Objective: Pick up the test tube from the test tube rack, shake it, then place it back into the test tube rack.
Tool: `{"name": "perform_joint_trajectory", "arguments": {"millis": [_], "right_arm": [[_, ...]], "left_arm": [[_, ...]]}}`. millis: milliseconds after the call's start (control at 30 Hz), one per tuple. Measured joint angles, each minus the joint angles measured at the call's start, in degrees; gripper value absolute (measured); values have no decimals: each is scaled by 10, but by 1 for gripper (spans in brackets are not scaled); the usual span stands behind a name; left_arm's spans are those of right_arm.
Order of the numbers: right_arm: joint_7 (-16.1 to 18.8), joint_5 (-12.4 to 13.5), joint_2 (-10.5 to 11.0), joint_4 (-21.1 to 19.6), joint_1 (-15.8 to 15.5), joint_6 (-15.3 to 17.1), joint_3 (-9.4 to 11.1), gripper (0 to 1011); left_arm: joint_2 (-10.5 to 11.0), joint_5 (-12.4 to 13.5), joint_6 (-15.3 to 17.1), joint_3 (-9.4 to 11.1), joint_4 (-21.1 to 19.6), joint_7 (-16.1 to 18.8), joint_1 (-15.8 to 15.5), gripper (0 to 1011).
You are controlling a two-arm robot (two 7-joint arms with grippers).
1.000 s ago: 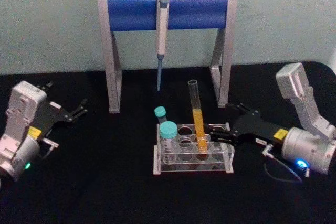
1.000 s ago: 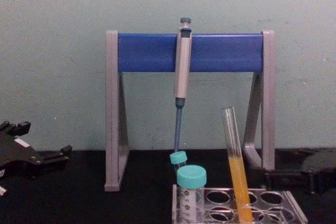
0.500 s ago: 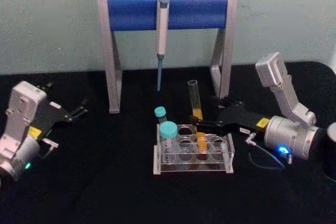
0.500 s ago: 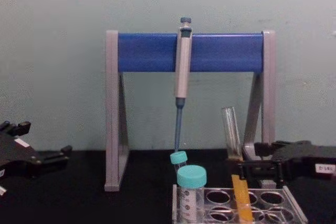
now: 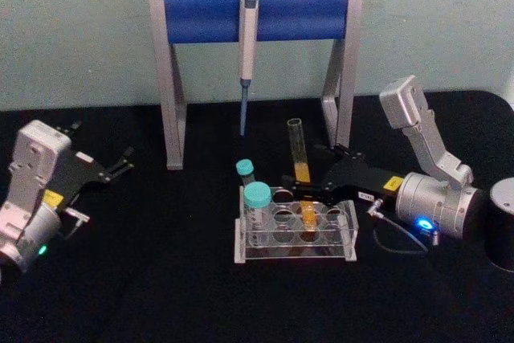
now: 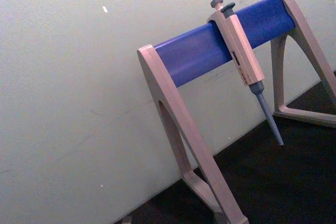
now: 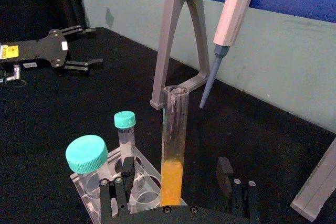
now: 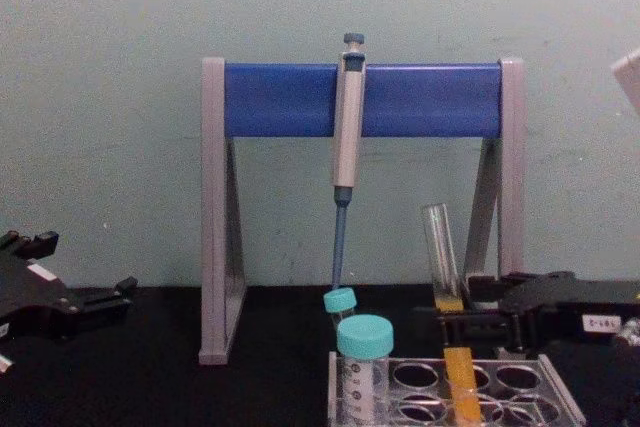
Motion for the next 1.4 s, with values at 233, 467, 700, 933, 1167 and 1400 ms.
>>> {"name": "perform_joint_trajectory", "arguments": {"millis": [233,467,700,933,1167,1400], "right_arm": [[-1,-4,0,-2,1,0,-3,1000],[-1,-4,0,-2,1,0,-3,1000],[-1,-4,0,-2,1,0,-3,903],[-1,-3,0,-2,1,-1,-2,704],[-1,-3,0,-2,1,-1,-2,480],[-1,-2,0,-1,1,-1,-2,278]], "left_arm": [[0,0,0,0,0,0,0,1002],[0,0,0,0,0,0,0,1001],[0,0,0,0,0,0,0,1001],[0,0,0,0,0,0,0,1001],[0,0,0,0,0,0,0,1001],[0,0,0,0,0,0,0,1001]]}}
